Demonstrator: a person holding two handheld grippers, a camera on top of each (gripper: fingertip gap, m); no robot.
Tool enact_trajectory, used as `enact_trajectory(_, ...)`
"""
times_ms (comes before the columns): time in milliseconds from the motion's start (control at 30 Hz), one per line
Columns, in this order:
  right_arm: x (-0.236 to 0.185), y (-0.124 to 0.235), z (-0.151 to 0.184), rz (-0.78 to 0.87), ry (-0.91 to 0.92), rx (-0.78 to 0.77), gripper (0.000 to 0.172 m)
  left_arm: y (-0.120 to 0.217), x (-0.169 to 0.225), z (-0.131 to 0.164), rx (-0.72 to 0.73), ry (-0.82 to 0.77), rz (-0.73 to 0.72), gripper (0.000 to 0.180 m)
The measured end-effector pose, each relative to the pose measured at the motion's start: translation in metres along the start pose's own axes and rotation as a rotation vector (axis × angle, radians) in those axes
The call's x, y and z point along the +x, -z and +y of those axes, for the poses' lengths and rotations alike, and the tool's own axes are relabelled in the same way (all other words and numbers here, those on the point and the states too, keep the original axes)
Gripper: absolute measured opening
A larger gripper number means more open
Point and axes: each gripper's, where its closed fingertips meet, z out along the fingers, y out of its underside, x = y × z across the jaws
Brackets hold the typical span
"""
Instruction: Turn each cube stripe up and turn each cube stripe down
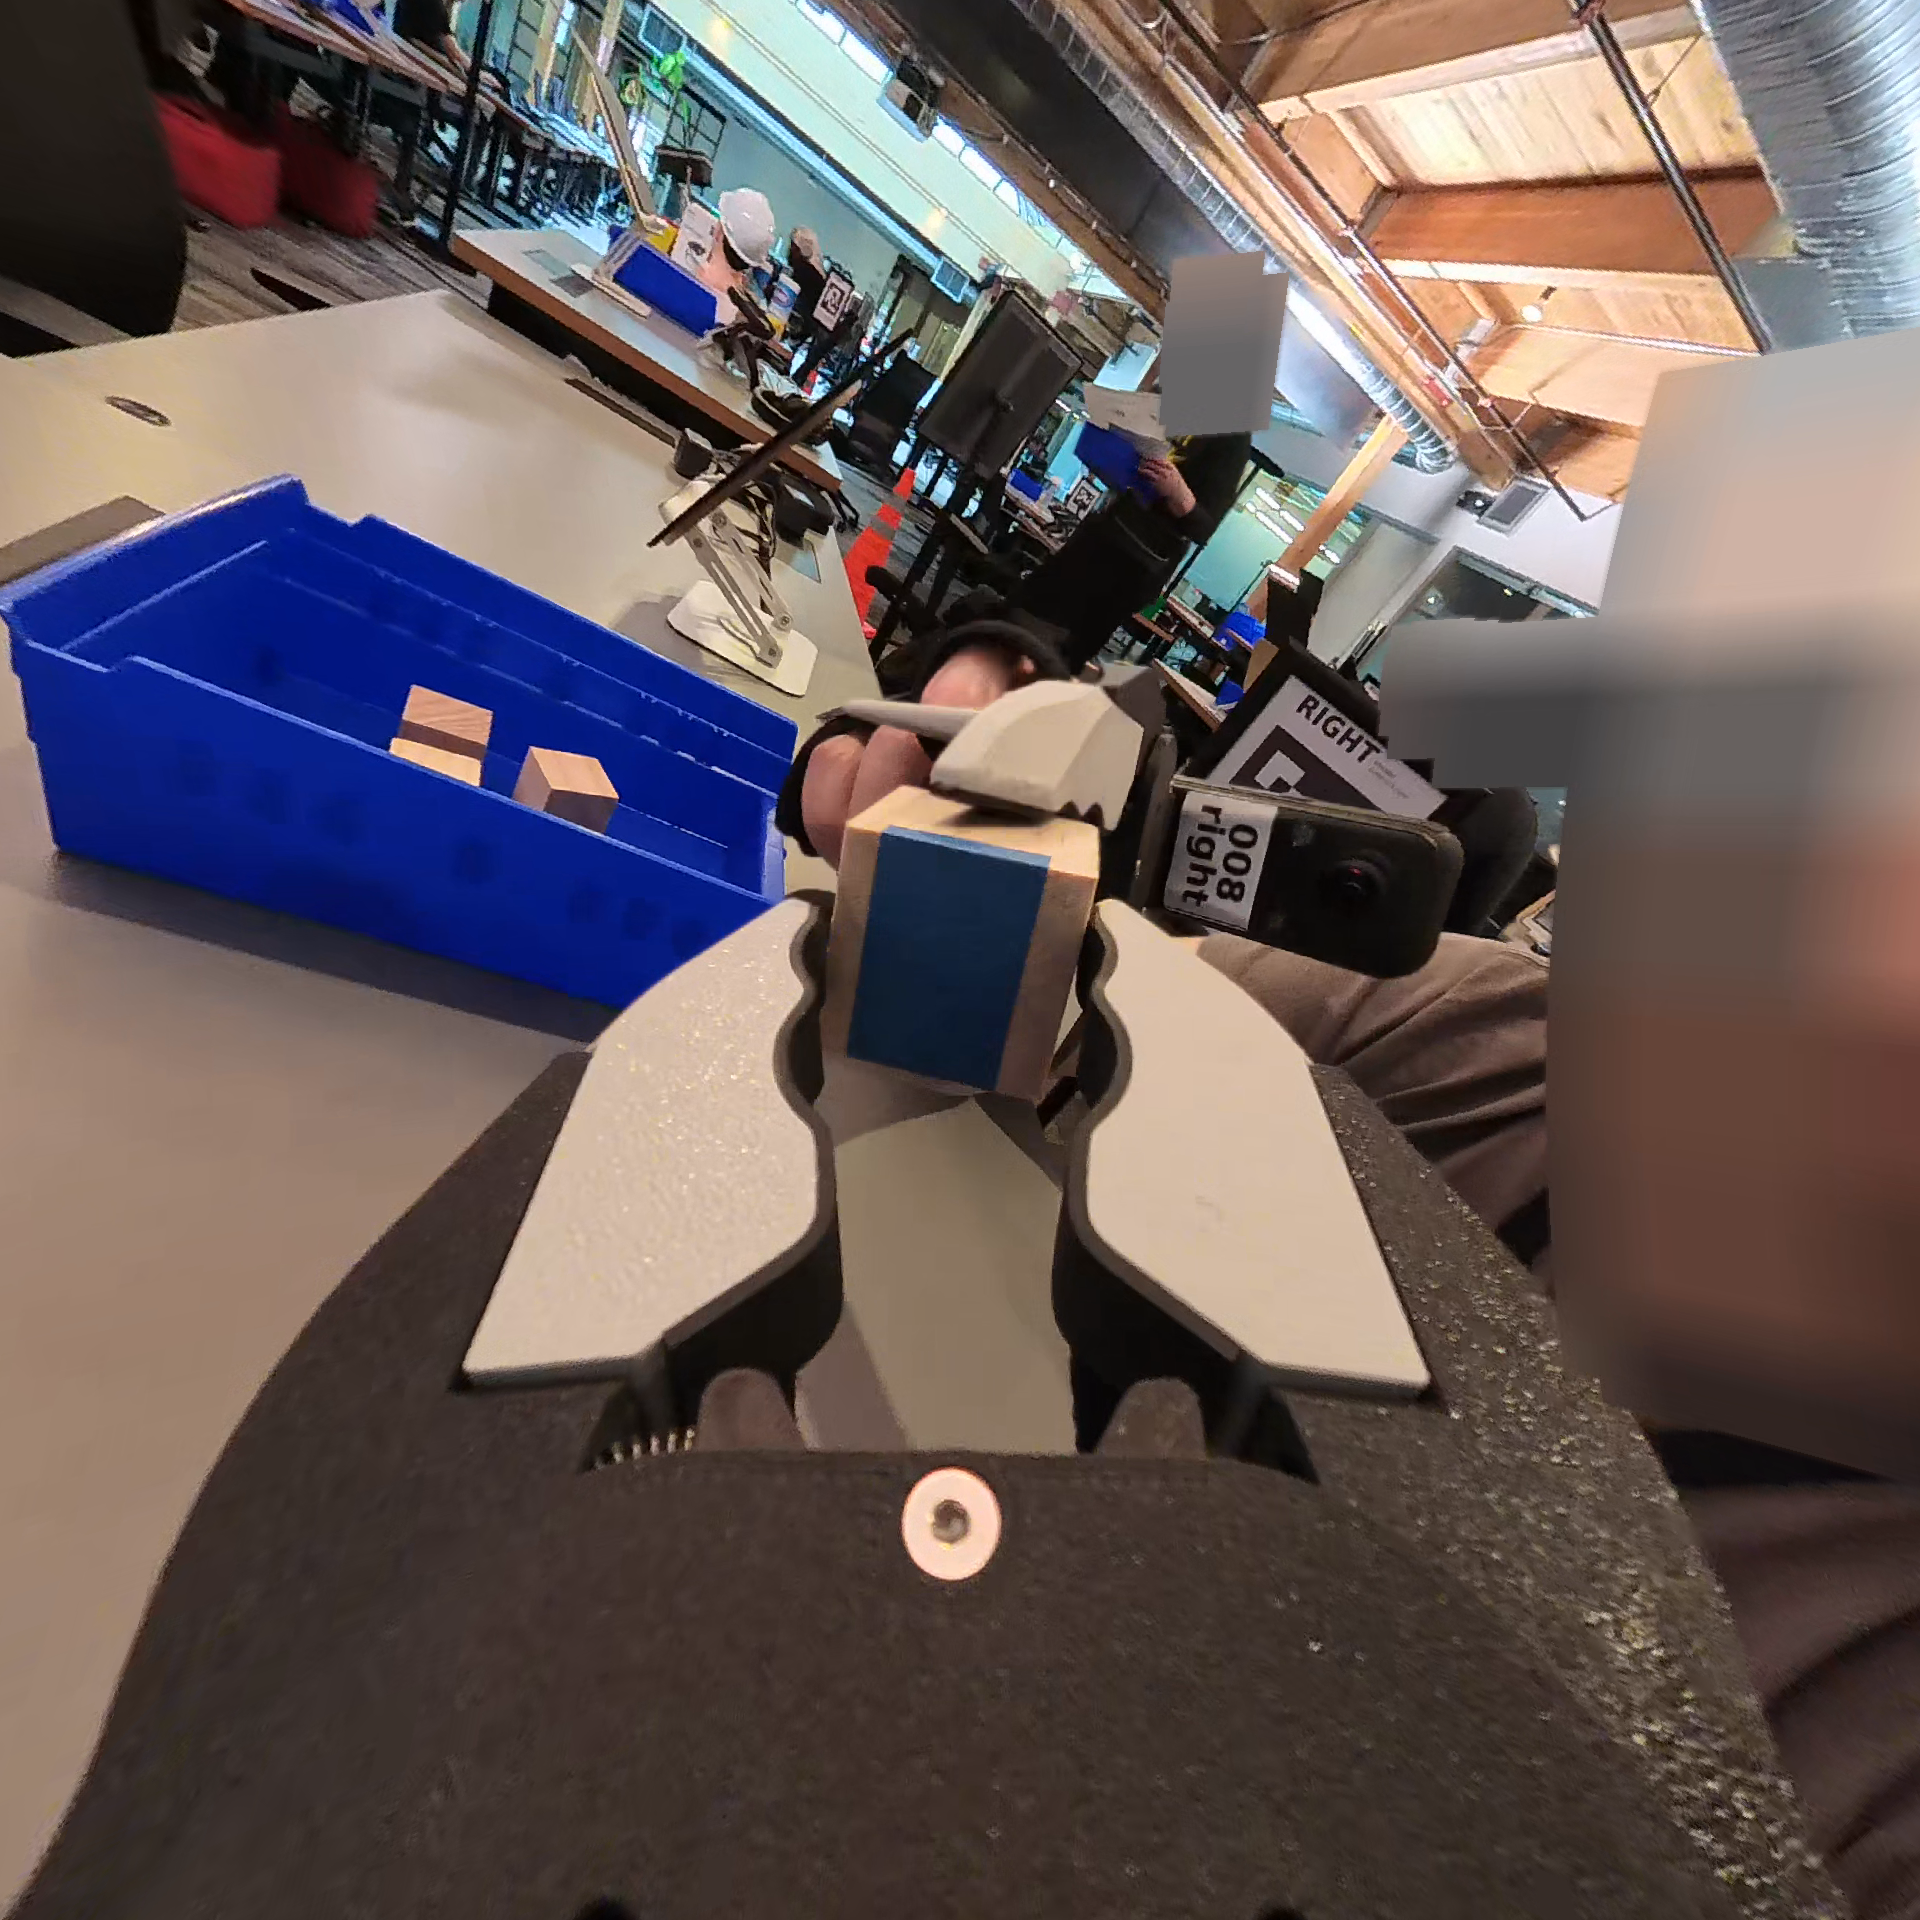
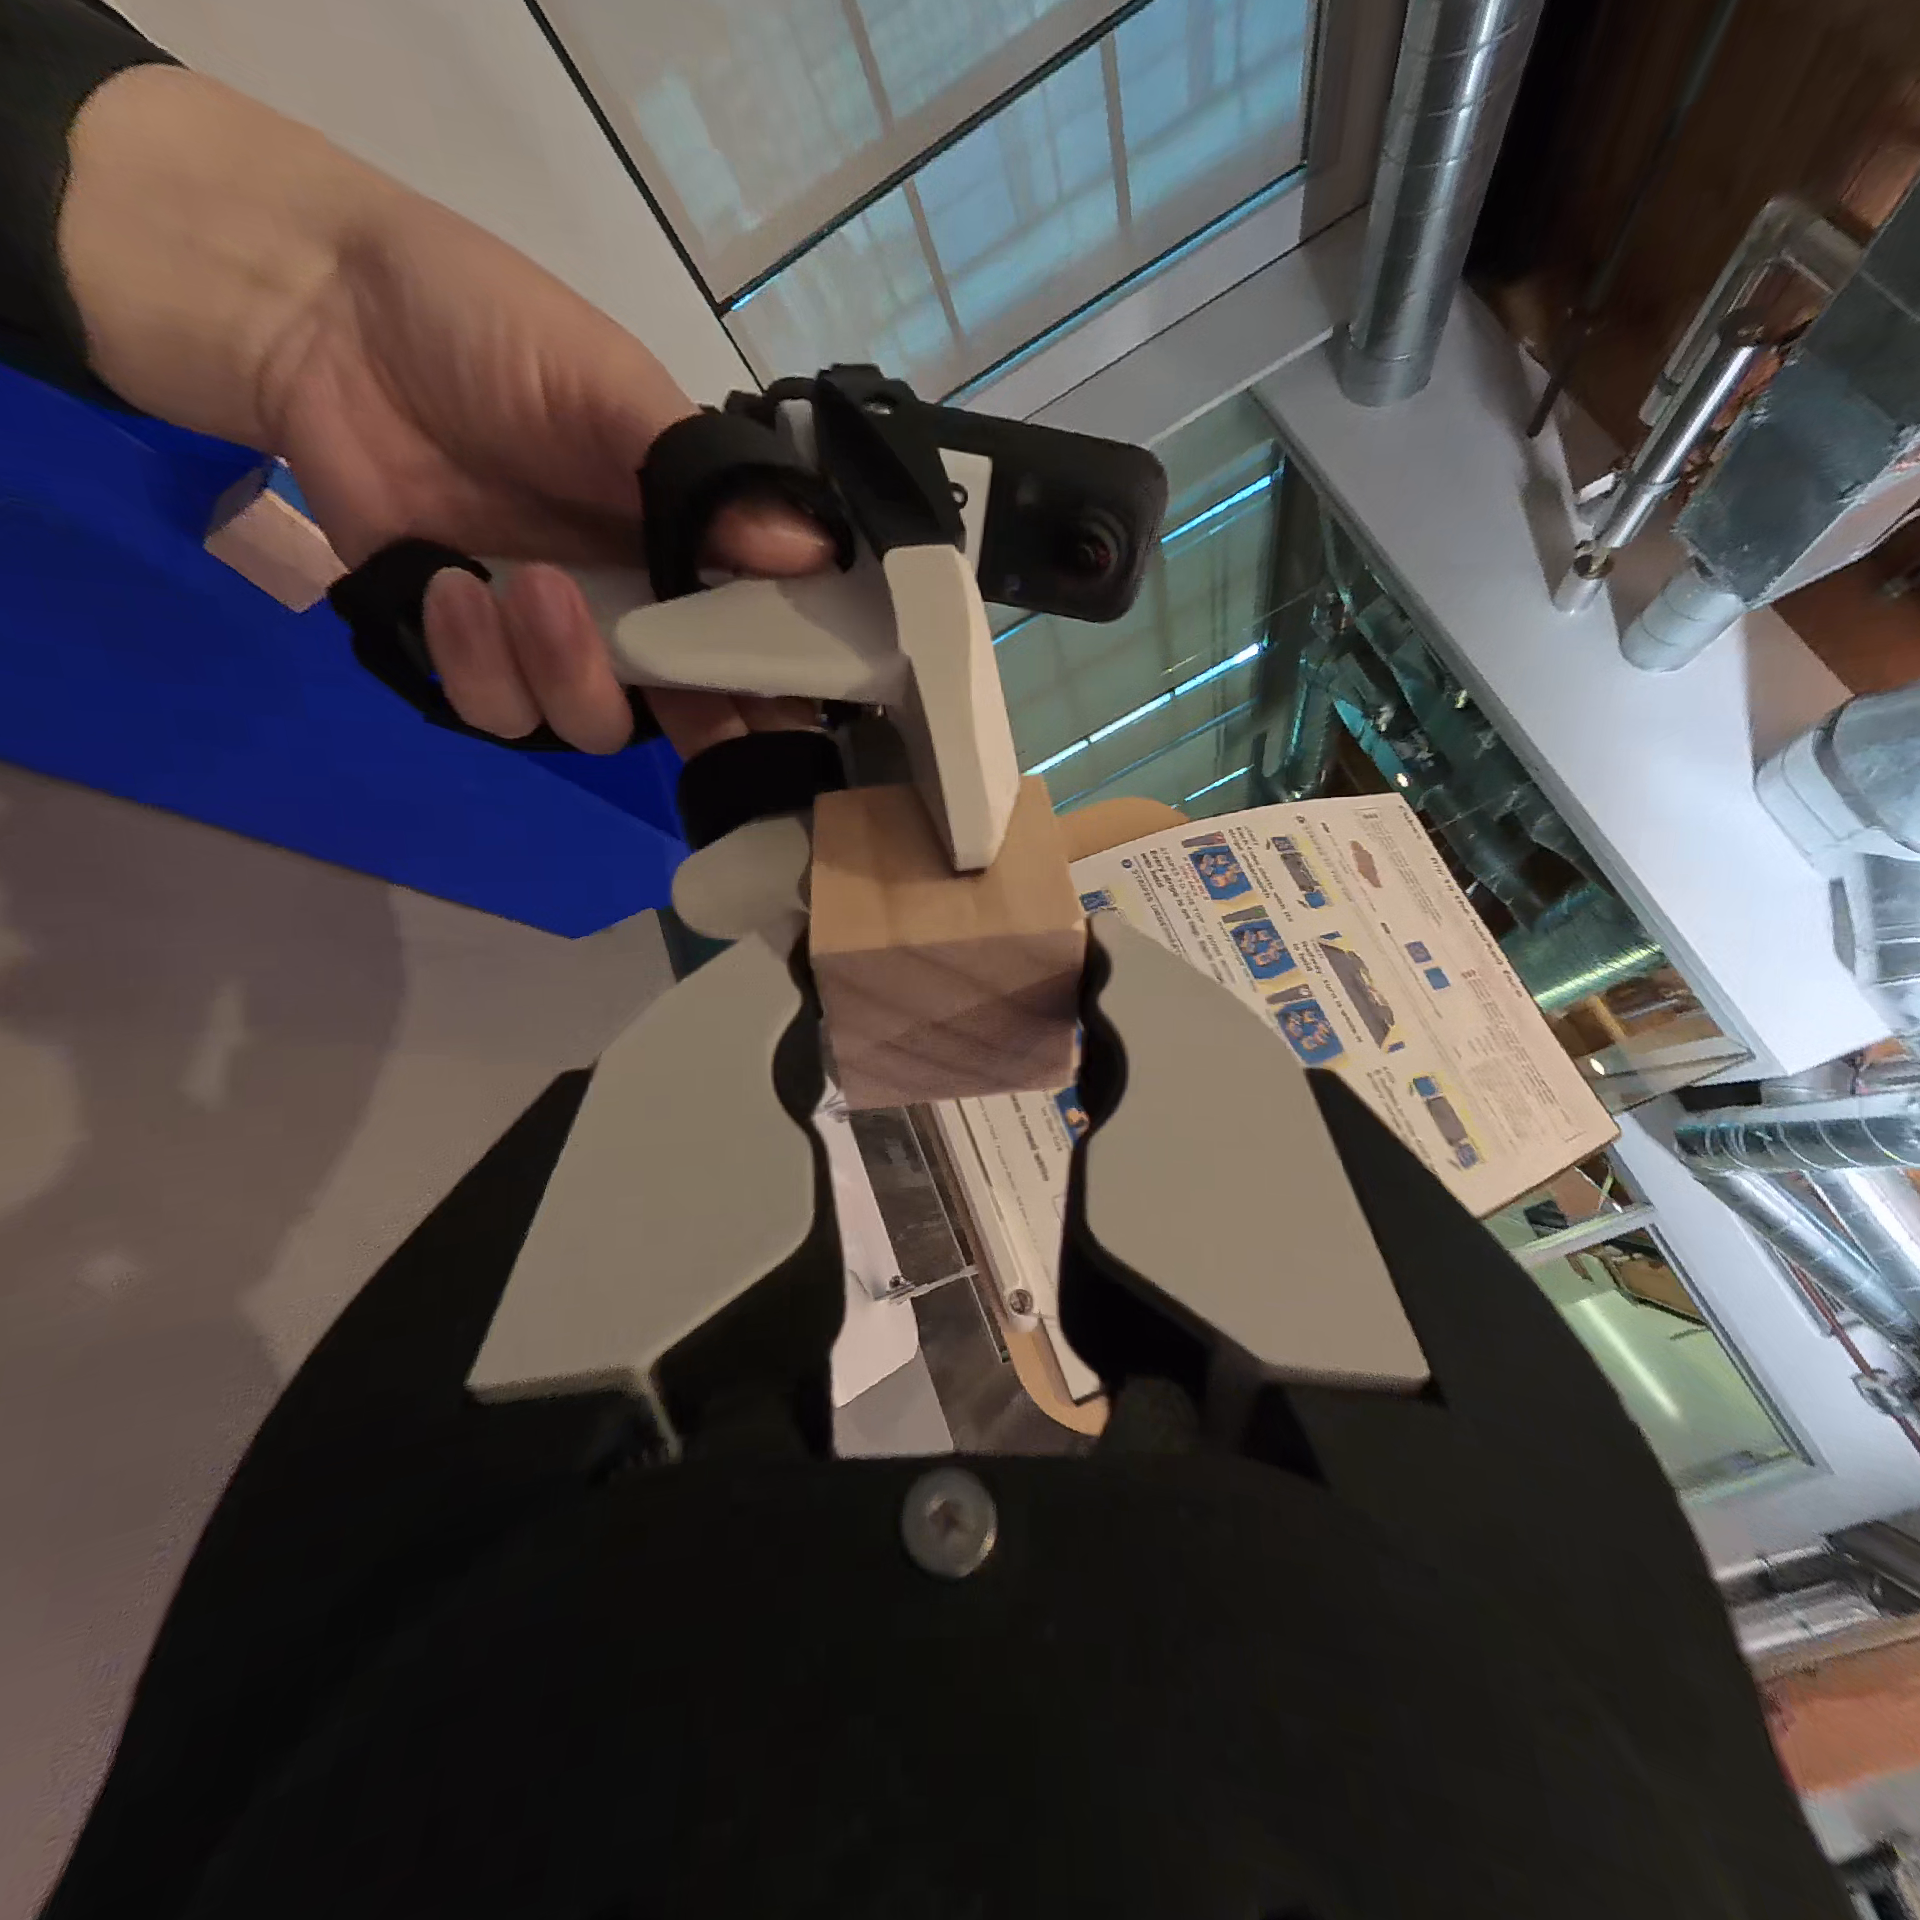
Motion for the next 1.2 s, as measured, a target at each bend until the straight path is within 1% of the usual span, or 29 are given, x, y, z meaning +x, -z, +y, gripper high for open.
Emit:
enact_trajectory(100, -0.001, 0.0, -0.001, -0.013, -0.004, -0.007, 0.046, 0.0, 0.002, 0.0, -0.005, 0.028, 0.026, 0.047)
enact_trajectory(167, 0.0, 0.002, -0.002, -0.041, -0.021, -0.012, 0.045, 0.004, 0.008, -0.002, -0.004, 0.035, 0.07, 0.046)
enact_trajectory(200, 0.003, 0.005, -0.002, -0.063, -0.041, -0.021, 0.045, 0.007, 0.009, -0.004, 0.002, 0.027, 0.068, 0.046)
enact_trajectory(233, 0.01, 0.008, 0.002, -0.087, -0.058, -0.045, 0.045, 0.012, 0.007, -0.006, 0.002, 0.006, 0.035, 0.046)
enact_trajectory(267, 0.017, 0.014, 0.013, -0.126, -0.077, -0.112, 0.045, 0.019, 0.001, -0.01, 0.008, -0.029, -0.03, 0.046)
enact_trajectory(300, 0.027, 0.022, 0.036, -0.177, -0.123, -0.23, 0.045, 0.026, -0.002, -0.014, 0.021, -0.08, -0.094, 0.046)
enact_trajectory(333, 0.035, 0.036, 0.064, -0.236, -0.209, -0.364, 0.046, 0.033, -0.006, -0.018, 0.026, -0.128, -0.163, 0.045)
enact_trajectory(400, 0.034, 0.078, 0.119, -0.397, -0.444, -0.6, 0.046, 0.048, -0.006, -0.023, 0.012, -0.215, -0.271, 0.044)
enact_trajectory(433, 0.032, 0.1, 0.147, -0.44, -0.539, -0.711, 0.046, 0.055, -0.008, -0.025, 0.0, -0.258, -0.333, 0.044)
enact_trajectory(500, 0.025, 0.143, 0.201, -0.488, -0.621, -0.947, 0.046, 0.072, -0.012, -0.029, -0.033, -0.345, -0.464, 0.04)
enact_trajectory(533, 0.017, 0.161, 0.223, -0.518, -0.645, -1.049, 0.047, 0.083, -0.017, -0.029, -0.059, -0.38, -0.553, 0.032)
enact_trajectory(567, 0.009, 0.174, 0.239, -0.553, -0.682, -1.117, 0.047, 0.098, -0.025, -0.029, -0.098, -0.405, -0.669, 0.027)
enact_trajectory(600, -0.002, 0.181, 0.25, -0.594, -0.75, -1.151, 0.047, 0.116, -0.033, -0.028, -0.139, -0.421, -0.788, 0.026)
enact_trajectory(667, -0.024, 0.187, 0.264, -0.679, -0.873, -1.197, 0.047, 0.152, -0.042, -0.024, -0.204, -0.434, -0.975, 0.03)
enact_trajectory(700, -0.035, 0.191, 0.27, -0.725, -0.89, -1.229, 0.047, 0.17, -0.044, -0.022, -0.225, -0.426, -1.047, 0.033)
enact_trajectory(767, -0.053, 0.203, 0.284, -0.792, -0.879, -1.34, 0.047, 0.203, -0.048, -0.014, -0.261, -0.365, -1.162, 0.036)
enact_trajectory(800, -0.06, 0.207, 0.289, -0.815, -0.873, -1.383, 0.048, 0.217, -0.049, -0.007, -0.28, -0.316, -1.197, 0.038)
enact_trajectory(900, -0.07, 0.212, 0.304, -0.82, -0.858, -1.471, 0.048, 0.255, -0.054, 0.026, -0.359, -0.106, -1.274, 0.041)
enact_trajectory(1000, -0.076, 0.213, 0.311, -0.827, -0.854, -1.512, 0.048, 0.305, -0.061, 0.059, -0.495, 0.046, -1.476, 0.04)
enact_trajectory(1033, -0.077, 0.211, 0.312, -0.823, -0.868, -1.514, 0.048, 0.318, -0.061, 0.071, -0.553, 0.1, -1.519, 0.039)
enact_trajectory(1067, -0.075, 0.209, 0.312, -0.811, -0.888, -1.508, 0.048, 0.326, -0.061, 0.084, -0.599, 0.159, -1.531, 0.04)
enact_trajectory(1133, -0.068, 0.202, 0.31, -0.766, -0.928, -1.466, 0.05, 0.33, -0.062, 0.107, -0.657, 0.279, -1.492, 0.042)
enact_trajectory(1200, -0.056, 0.197, 0.31, -0.704, -0.935, -1.426, 0.055, 0.332, -0.068, 0.124, -0.727, 0.333, -1.466, 0.047)
